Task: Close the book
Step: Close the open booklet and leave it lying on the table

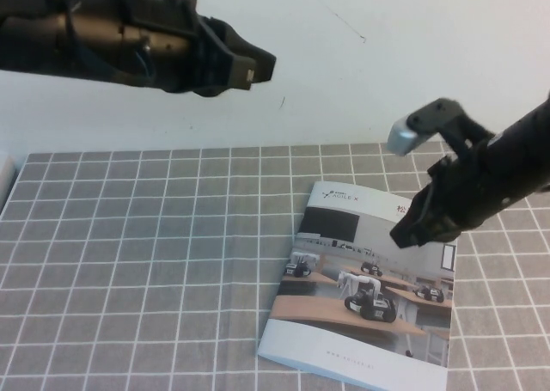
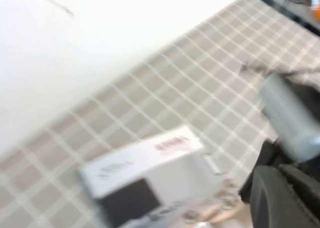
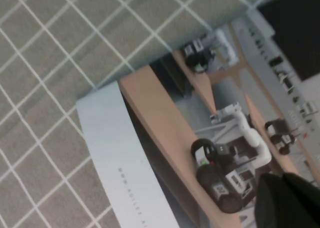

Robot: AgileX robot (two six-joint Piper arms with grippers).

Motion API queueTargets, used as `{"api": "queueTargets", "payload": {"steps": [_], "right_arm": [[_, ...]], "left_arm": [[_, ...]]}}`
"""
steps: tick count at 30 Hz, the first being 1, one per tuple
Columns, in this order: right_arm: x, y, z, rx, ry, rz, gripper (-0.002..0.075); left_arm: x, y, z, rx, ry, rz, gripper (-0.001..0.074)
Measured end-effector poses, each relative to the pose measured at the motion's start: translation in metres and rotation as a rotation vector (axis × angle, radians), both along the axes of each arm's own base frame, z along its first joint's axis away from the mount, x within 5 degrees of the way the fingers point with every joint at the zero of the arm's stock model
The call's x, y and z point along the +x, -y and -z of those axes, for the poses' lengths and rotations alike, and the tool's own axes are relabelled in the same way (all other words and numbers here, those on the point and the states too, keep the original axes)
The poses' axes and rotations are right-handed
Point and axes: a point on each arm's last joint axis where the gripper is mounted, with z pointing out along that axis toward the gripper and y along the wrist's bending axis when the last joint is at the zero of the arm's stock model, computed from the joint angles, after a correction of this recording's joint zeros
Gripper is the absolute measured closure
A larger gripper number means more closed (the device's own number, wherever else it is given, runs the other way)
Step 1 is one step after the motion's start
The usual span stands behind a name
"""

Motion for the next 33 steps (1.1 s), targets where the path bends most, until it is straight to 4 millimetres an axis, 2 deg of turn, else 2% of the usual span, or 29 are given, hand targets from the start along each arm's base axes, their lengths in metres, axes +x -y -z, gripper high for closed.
{"api": "queueTargets", "payload": {"steps": [4, 8, 12, 15, 17, 19, 21, 26, 28, 33], "right_arm": [[0.014, -0.004, 0.054, -0.042, -0.130, -0.001, 0.0729], [0.018, -0.005, 0.087, -0.069, -0.207, 0.001, 0.0729], [0.019, -0.005, 0.103, -0.093, -0.236, -0.003, 0.0729], [0.020, -0.003, 0.103, -0.122, -0.221, -0.022, 0.0729], [0.023, -0.001, 0.096, -0.152, -0.185, -0.043, 0.0729], [0.025, 0.003, 0.080, -0.191, -0.140, -0.058, 0.0729], [0.027, 0.007, 0.053, -0.235, -0.066, -0.065, 0.0729], [0.017, 0.024, -0.040, -0.327, 0.171, -0.026, 0.0729], [0.002, 0.034, -0.080, -0.348, 0.273, 0.022, 0.0729], [-0.048, 0.058, -0.153, -0.351, 0.457, 0.133, 0.0729]], "left_arm": [[-0.026, -0.017, -0.027, 0.086, 0.118, -0.074, 0.0738], [-0.048, -0.035, -0.044, 0.173, 0.177, -0.169, 0.0738], [-0.072, -0.054, -0.054, 0.238, 0.222, -0.271, 0.0738], [-0.089, -0.063, -0.057, 0.254, 0.261, -0.310, 0.0738], [-0.099, -0.068, -0.054, 0.262, 0.290, -0.327, 0.0738], [-0.112, -0.075, -0.051, 0.277, 0.335, -0.352, 0.0738], [-0.125, -0.082, -0.047, 0.299, 0.384, -0.381, 0.0738], [-0.155, -0.100, -0.026, 0.327, 0.456, -0.469, 0.0738], [-0.167, -0.106, -0.014, 0.325, 0.462, -0.502, 0.0738], [-0.194, -0.120, 0.016, 0.324, 0.487, -0.569, 0.0738]]}}
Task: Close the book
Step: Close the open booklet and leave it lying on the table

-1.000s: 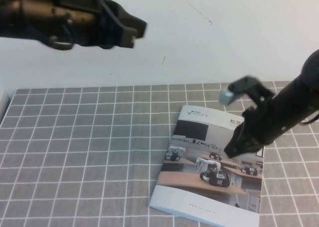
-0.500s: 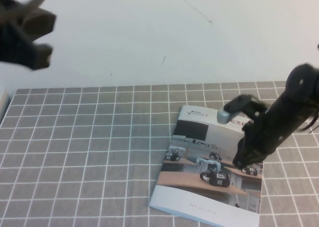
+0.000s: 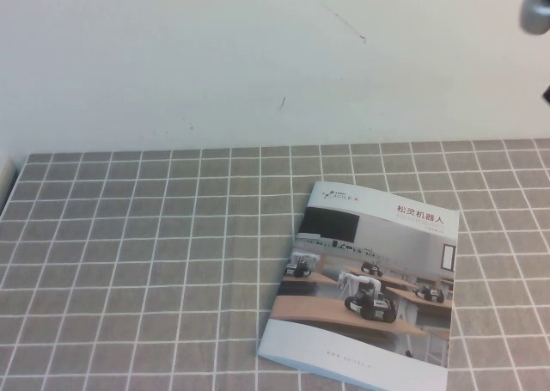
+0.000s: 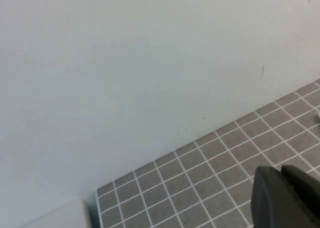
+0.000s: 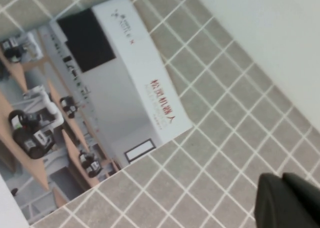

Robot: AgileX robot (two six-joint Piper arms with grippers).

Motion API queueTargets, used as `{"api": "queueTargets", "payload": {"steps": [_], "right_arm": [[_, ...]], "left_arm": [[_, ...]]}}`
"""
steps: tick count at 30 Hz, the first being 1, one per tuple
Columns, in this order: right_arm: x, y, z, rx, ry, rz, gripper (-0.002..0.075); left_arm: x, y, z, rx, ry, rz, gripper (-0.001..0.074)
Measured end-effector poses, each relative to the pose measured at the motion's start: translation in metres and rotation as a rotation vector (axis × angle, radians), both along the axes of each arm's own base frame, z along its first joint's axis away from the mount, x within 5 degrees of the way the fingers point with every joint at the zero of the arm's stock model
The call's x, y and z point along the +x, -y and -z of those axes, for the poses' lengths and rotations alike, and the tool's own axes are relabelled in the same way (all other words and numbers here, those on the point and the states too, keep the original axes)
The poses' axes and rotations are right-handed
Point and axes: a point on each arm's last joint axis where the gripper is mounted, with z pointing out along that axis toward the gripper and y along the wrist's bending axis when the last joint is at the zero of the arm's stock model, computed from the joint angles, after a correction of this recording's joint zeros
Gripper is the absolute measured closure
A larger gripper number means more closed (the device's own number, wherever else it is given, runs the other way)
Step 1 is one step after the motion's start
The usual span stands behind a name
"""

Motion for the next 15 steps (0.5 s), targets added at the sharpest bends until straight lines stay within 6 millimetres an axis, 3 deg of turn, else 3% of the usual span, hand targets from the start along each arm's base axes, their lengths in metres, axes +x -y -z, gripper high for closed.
{"api": "queueTargets", "payload": {"steps": [4, 7, 15], "right_arm": [[-0.041, 0.014, -0.025, 0.022, 0.076, 0.023, 0.0729], [-0.068, 0.023, -0.024, 0.029, 0.084, 0.029, 0.0729], [-0.141, 0.041, 0.030, 0.104, 0.047, 0.050, 0.0729]], "left_arm": [[-0.019, -0.008, 0.030, 0.015, 0.079, -0.018, 0.0738], [-0.033, -0.011, 0.050, -0.024, 0.146, -0.013, 0.0738], [-0.047, -0.014, 0.111, -0.119, 0.110, -0.016, 0.0738]]}}
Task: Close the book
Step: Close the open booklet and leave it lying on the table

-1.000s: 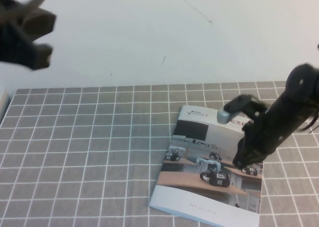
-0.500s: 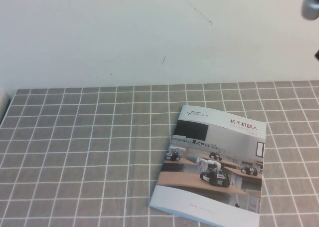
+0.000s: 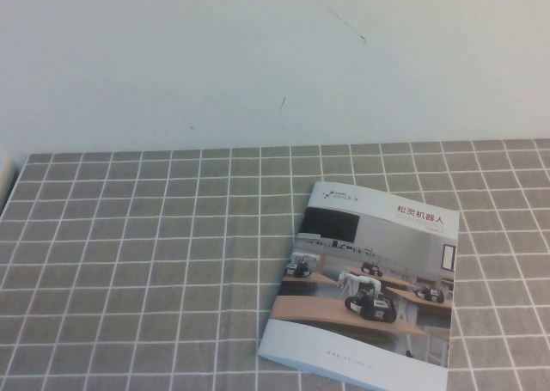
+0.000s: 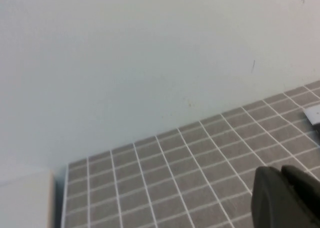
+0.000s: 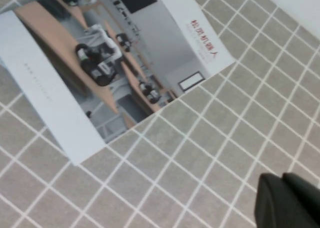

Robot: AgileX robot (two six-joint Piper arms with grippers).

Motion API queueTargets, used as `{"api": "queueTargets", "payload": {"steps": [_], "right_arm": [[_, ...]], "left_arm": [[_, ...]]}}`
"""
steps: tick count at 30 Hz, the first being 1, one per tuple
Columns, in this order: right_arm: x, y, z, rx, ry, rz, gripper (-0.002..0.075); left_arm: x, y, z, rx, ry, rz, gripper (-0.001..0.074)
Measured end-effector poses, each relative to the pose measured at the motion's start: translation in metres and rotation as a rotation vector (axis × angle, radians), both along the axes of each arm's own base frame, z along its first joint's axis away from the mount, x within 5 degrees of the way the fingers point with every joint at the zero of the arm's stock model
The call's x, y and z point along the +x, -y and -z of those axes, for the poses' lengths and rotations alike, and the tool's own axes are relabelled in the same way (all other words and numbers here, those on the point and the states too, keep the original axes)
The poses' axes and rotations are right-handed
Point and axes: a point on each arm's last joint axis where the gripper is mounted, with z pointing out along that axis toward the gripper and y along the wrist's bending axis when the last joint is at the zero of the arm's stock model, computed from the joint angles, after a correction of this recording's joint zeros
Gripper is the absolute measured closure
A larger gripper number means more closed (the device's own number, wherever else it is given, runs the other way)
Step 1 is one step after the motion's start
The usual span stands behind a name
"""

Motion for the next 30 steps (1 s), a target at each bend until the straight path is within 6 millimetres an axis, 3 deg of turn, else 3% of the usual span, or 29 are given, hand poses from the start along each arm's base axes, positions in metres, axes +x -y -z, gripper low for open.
{"api": "queueTargets", "payload": {"steps": [4, 11, 14, 30], "right_arm": [[-0.027, 0.003, 0.039, 0.096, 0.037, -0.001, 0.0729], [-0.057, 0.012, 0.097, 0.154, 0.070, 0.029, 0.0729], [-0.064, 0.013, 0.110, 0.165, 0.044, 0.034, 0.0729], [-0.068, 0.012, 0.114, 0.188, 0.000, 0.038, 0.0729]], "left_arm": [[0.003, 0.002, 0.021, -0.079, -0.061, -0.001, 0.0738], [0.004, 0.002, 0.025, -0.082, -0.048, 0.001, 0.0738], [0.005, 0.002, 0.025, -0.079, -0.049, -0.001, 0.0738], [0.004, 0.001, 0.028, -0.053, -0.067, -0.006, 0.0738]]}}
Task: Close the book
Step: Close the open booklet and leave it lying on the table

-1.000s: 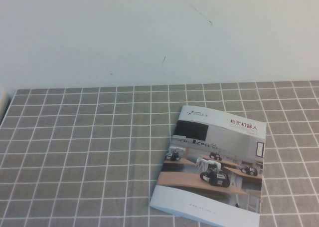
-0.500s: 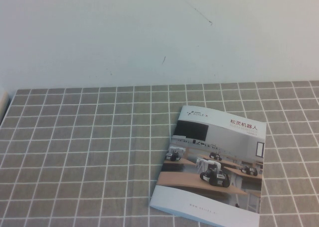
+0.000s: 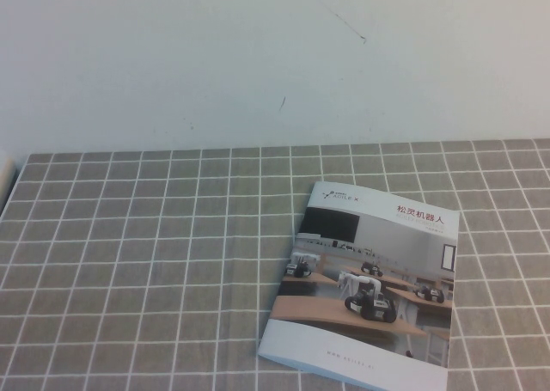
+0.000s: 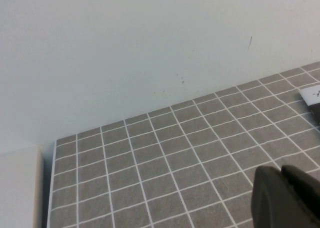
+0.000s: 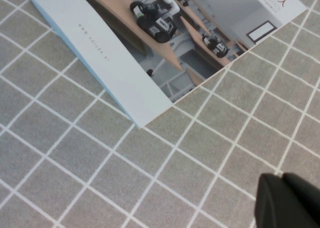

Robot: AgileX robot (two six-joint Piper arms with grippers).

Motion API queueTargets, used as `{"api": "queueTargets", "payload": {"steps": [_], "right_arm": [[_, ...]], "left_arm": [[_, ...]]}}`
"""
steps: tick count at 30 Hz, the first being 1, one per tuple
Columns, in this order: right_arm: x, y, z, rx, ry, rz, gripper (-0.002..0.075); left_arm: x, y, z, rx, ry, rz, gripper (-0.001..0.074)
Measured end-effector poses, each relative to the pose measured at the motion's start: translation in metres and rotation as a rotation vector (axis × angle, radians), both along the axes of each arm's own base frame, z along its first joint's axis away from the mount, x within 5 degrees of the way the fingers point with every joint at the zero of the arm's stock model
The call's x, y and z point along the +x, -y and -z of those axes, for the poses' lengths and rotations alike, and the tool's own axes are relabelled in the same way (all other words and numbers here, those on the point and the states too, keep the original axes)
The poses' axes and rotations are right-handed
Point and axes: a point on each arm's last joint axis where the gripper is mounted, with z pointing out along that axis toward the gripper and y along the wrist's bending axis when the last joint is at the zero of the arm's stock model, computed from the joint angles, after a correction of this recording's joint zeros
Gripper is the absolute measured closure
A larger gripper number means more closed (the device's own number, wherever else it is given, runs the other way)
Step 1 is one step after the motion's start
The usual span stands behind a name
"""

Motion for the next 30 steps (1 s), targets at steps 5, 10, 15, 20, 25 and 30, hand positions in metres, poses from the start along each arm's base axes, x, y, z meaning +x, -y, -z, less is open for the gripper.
{"api": "queueTargets", "payload": {"steps": [5, 10, 15, 20, 25, 30], "right_arm": [[0.000, 0.000, 0.000, 0.001, -0.003, 0.001, 0.0729], [0.000, 0.000, 0.000, 0.001, -0.003, 0.001, 0.0729], [0.000, 0.000, 0.000, 0.001, -0.003, 0.001, 0.0729], [0.000, 0.000, 0.000, 0.001, -0.003, 0.001, 0.0729], [0.000, 0.000, 0.000, 0.000, -0.004, 0.001, 0.0729], [0.000, 0.000, 0.000, 0.001, -0.007, 0.000, 0.0729]], "left_arm": [[0.000, 0.000, 0.000, 0.000, 0.000, 0.000, 0.0738], [0.000, 0.000, 0.002, 0.003, -0.004, 0.000, 0.0738], [0.000, -0.003, 0.017, 0.016, -0.027, -0.044, 0.0738], [0.000, -0.008, 0.046, -0.013, -0.051, -0.132, 0.0738], [-0.005, -0.013, 0.067, -0.044, -0.040, -0.206, 0.0738], [-0.009, -0.014, 0.077, -0.114, -0.143, -0.243, 0.0738]]}}
